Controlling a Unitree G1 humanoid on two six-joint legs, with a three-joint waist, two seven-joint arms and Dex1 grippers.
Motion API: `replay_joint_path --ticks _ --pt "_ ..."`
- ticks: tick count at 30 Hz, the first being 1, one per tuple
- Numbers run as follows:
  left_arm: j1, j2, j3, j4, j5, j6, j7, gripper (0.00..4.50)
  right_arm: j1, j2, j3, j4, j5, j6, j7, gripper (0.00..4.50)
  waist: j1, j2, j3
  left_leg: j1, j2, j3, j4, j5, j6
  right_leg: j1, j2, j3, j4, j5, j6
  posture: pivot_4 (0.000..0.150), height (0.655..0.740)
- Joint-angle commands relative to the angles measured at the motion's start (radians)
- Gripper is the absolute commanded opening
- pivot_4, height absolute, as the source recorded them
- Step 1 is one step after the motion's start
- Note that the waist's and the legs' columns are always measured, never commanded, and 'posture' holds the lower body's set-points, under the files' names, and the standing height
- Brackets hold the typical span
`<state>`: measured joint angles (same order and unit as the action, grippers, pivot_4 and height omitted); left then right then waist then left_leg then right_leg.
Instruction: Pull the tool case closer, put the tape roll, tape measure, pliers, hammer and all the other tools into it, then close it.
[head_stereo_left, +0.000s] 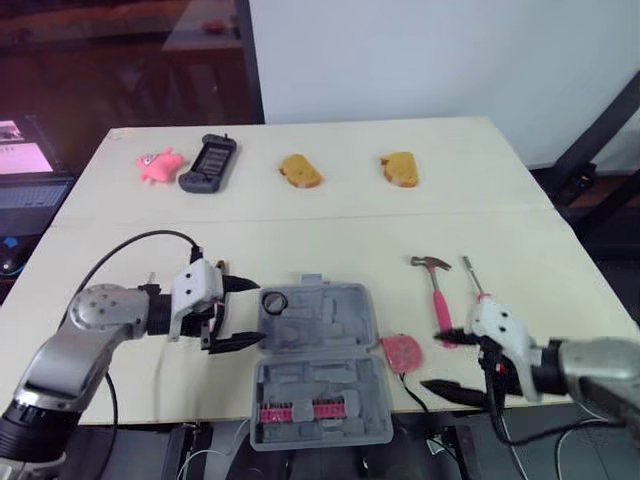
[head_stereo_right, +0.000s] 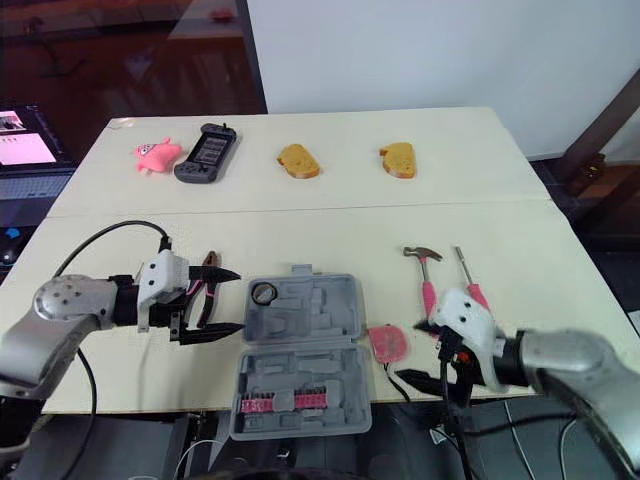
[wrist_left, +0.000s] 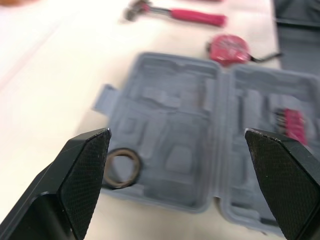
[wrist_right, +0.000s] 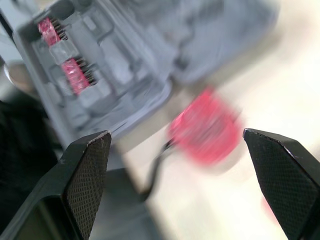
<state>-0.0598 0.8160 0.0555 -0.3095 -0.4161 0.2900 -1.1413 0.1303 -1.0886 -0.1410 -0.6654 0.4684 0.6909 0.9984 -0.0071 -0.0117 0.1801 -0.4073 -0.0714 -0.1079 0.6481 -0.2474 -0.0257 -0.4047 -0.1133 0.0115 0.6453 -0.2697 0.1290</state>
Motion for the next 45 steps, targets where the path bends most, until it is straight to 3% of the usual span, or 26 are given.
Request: replay_joint_path --ticks 1,8,16,28,31,33,40,45 --pt "0.040 0.050 0.065 -0.043 -0.099 0.020 -0.090 4.50 -0.098 -0.060 0.143 0.102 -0.150 -0.225 0.127 4.46 -0.002 0.000 0.000 0.000 0.000 0.000 0.000 0.000 0.000 0.000 0.000 0.000 0.000 0.000 0.000 0.150 0.7400" --pt "0.152 0.061 0.109 -0.101 -0.106 0.010 -0.078 4.50 -0.346 0.003 0.437 0.443 -0.467 -0.642 0.239 4.46 -0.007 0.000 0.001 0.000 0.000 0.001 0.000 0.000 0.000 0.000 -0.001 0.001 -0.001 -0.001 -0.003 0.150 0.7400" --pt "0.269 0.050 0.158 -0.197 -0.115 0.021 -0.018 4.50 -0.429 0.134 0.522 0.643 -0.556 -0.780 0.240 4.46 -0.002 0.001 0.002 0.000 0.000 0.001 0.000 0.000 0.000 0.000 0.000 0.002 0.000 -0.001 -0.003 0.150 0.7400" --pt "0.305 0.071 0.165 -0.195 -0.088 -0.001 -0.019 4.50 -0.447 0.223 0.526 0.660 -0.526 -0.708 0.290 4.46 -0.003 0.002 0.002 0.001 0.000 0.000 0.000 0.000 0.000 0.000 0.000 0.002 0.001 -0.001 -0.003 0.150 0.7400" --pt "0.306 0.077 0.168 -0.179 -0.083 -0.007 -0.025 4.50 -0.444 0.238 0.519 0.661 -0.513 -0.676 0.288 3.63 -0.004 0.002 0.002 0.001 0.000 0.000 0.000 0.000 0.000 0.000 0.000 0.002 0.001 -0.001 -0.003 0.150 0.7400" --pt "0.302 0.081 0.166 -0.168 -0.081 -0.014 -0.026 4.50 -0.442 0.244 0.512 0.659 -0.505 -0.653 0.287 2.84 -0.004 0.002 0.002 0.001 0.000 0.000 0.000 0.000 0.000 0.000 0.000 0.002 0.001 -0.001 -0.003 0.150 0.7400" --pt "0.285 0.078 0.164 -0.138 -0.076 -0.034 -0.033 4.50 -0.434 0.217 0.444 0.576 -0.468 -0.554 0.273 2.83 -0.003 0.002 0.002 0.001 0.000 0.000 0.000 0.000 0.000 -0.001 0.000 0.002 0.001 -0.001 -0.003 0.150 0.7400" --pt "0.285 0.076 0.170 -0.107 -0.081 -0.045 -0.045 4.50 -0.489 0.189 0.385 0.446 -0.389 -0.269 0.288 2.83 -0.003 0.002 0.002 0.000 0.000 0.000 0.000 0.000 0.000 -0.001 0.000 0.002 0.001 -0.001 -0.003 0.150 0.7400"
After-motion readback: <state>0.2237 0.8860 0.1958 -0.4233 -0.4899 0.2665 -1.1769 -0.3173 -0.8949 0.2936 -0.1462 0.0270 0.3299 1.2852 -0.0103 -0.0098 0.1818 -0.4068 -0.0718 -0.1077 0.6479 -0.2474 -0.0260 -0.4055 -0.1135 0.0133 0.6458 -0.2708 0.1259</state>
